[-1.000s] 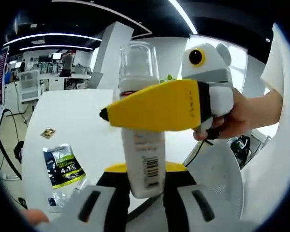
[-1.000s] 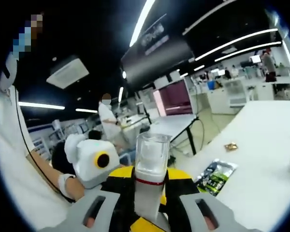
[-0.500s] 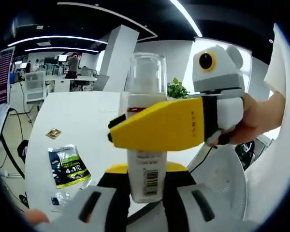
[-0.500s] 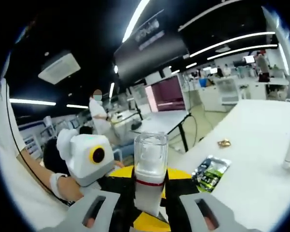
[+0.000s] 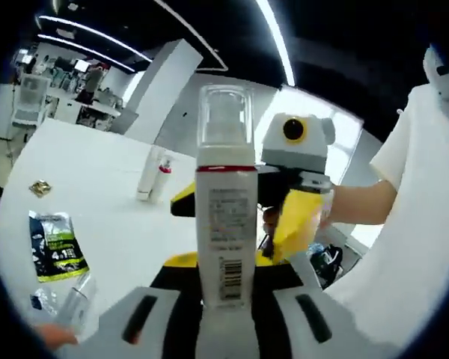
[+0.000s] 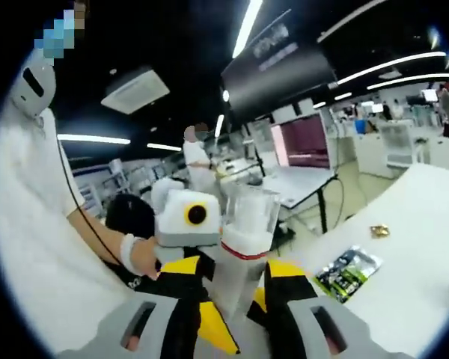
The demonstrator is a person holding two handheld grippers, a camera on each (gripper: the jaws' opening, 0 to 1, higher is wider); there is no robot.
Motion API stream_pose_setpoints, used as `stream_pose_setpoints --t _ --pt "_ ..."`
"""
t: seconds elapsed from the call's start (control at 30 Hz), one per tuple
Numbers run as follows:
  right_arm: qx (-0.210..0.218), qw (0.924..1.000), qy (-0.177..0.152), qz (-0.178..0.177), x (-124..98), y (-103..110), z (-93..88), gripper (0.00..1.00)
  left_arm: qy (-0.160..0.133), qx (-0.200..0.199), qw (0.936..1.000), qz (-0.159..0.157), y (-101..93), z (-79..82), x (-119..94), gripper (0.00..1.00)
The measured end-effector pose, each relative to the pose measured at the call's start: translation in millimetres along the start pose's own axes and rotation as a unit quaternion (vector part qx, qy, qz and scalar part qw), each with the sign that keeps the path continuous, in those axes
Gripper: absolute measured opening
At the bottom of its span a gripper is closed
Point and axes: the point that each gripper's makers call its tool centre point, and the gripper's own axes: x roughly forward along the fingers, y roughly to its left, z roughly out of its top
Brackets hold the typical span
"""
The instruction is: Arrange the skincare products in the storage area until every visible bottle or jar stands upright without overlapping.
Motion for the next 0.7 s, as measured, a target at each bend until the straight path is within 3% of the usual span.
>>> stream_pose_setpoints --t 0.1,0.2,0.27,0.4,0.5,0.7 --pt "0.004 1.0000 -0.004 0.004 -3 -1 0.9 0.30 0.001 -0.012 0.9996 -0.026 -6.9 -0.4 -1 0.18" --pt "0.036 0.9990 -0.023 0.015 -4 1 5.8 0.27 -0.001 -0.017 0.9975 -0.068 -23.3 -0.1 -2 0.18" --pt "0.056 0.9974 -0.030 0.033 -4 7 8.4 0.30 0.004 -0.012 0.9970 -0.076 -26.5 -2.0 -2 0.18" --pt "0.100 0.9929 -0.028 0.058 -1 17 7.0 0.22 0.017 -0.004 0.9960 -0.088 -31.5 -6.5 0 0.18" --pt "0.090 0.9949 -0.027 0.036 1 13 3.9 0.17 0.021 -0.002 0.9965 -0.081 -29.7 -8.6 1 0.18" --pt "0.077 0.9960 -0.037 -0.025 1 -4 5.0 0.15 0.012 -0.003 0.9995 -0.030 -10.4 -5.0 2 0.19"
